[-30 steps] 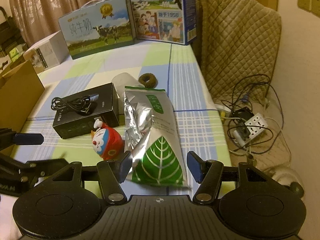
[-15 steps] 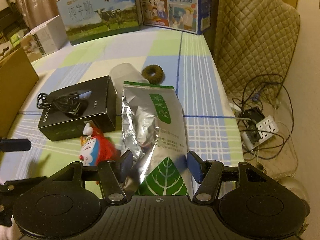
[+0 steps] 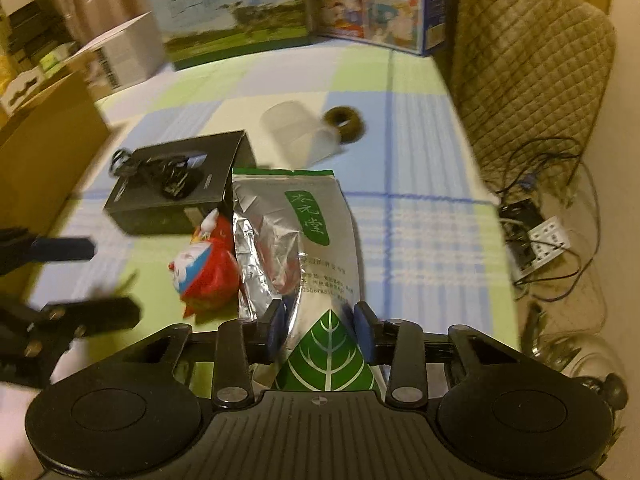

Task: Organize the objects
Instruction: 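Grasp the Doraemon figure with the left tool while the right tool grasps the silver foil bag, then carry the Doraemon figure with the left tool while the right tool carries the foil bag to the box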

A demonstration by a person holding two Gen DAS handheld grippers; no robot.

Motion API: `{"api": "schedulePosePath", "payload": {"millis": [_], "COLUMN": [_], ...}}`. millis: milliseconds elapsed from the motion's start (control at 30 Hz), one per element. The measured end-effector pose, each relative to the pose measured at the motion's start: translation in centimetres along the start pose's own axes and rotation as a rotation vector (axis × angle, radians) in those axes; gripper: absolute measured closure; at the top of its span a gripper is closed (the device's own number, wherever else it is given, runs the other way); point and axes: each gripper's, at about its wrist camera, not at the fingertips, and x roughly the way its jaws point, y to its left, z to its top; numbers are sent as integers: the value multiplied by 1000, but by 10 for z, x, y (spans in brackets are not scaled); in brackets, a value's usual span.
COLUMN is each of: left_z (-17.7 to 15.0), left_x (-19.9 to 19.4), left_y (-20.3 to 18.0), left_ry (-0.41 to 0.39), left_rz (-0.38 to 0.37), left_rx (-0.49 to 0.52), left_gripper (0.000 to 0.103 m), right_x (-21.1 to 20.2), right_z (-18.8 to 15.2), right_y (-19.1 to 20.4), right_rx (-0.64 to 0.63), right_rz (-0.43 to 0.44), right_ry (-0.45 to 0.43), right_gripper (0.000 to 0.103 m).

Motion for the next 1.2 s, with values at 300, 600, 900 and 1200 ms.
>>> {"api": "schedulePosePath", "payload": {"millis": [300, 600, 900, 1200], "left_z": [-4, 0, -19, -40], "left_x": [-1, 21, 2, -21], "left_y": [6, -1, 6, 20], "left_ry": [15, 48, 93, 102], "left_rz": [-7, -11, 20, 31], "left_rx": [-30, -5, 36, 15], "left_gripper": [20, 48, 64, 64], "right_x": [-24, -33, -38, 3], "right_z": [-24, -30, -27, -21], "right_y": [17, 4, 24, 42], "right_rx": [14, 25, -50, -168], "right_rz": [30, -47, -41, -102], "right_ry": [3, -29, -50, 66], "right_gripper": [75, 66, 28, 25]}}
